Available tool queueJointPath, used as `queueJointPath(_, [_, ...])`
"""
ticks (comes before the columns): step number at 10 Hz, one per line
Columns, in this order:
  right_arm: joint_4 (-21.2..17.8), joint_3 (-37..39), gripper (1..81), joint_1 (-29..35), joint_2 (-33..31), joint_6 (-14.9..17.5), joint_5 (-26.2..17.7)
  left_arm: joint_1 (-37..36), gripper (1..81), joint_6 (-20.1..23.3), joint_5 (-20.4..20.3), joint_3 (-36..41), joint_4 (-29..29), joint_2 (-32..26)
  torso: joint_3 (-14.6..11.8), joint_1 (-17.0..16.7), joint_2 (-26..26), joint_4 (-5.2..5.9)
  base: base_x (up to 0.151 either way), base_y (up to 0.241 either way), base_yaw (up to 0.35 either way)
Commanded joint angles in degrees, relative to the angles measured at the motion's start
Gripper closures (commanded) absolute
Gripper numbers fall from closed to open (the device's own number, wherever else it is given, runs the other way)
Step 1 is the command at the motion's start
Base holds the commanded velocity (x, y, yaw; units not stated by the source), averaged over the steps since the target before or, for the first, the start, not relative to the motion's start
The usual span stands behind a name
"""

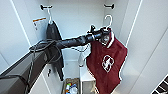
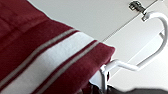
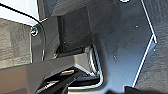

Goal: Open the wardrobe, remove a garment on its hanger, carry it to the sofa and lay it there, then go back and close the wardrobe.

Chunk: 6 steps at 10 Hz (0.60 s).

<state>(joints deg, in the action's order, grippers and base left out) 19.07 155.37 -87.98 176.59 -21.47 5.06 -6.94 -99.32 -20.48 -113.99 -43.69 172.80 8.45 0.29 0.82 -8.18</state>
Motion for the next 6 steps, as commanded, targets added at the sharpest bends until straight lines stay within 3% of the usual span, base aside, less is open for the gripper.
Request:
queueJointPath(1, [-0.17, -0.34, 1.0, 1.97, 0.19, 0.20, -2.69, -13.05, 81.1, 0.62, -2.64, 1.22, 0.45, -0.08, 0.00, 0.00, 0.00, -0.02, -0.066, 0.000, 0.000])
queueJointPath(6, [-0.08, -0.34, 1.0, 1.97, 0.19, 0.20, -2.69, -12.97, 81.1, 0.70, -2.29, 4.99, 0.45, 0.09, 0.00, 0.00, 0.00, -0.02, 0.000, 0.000, 0.000])
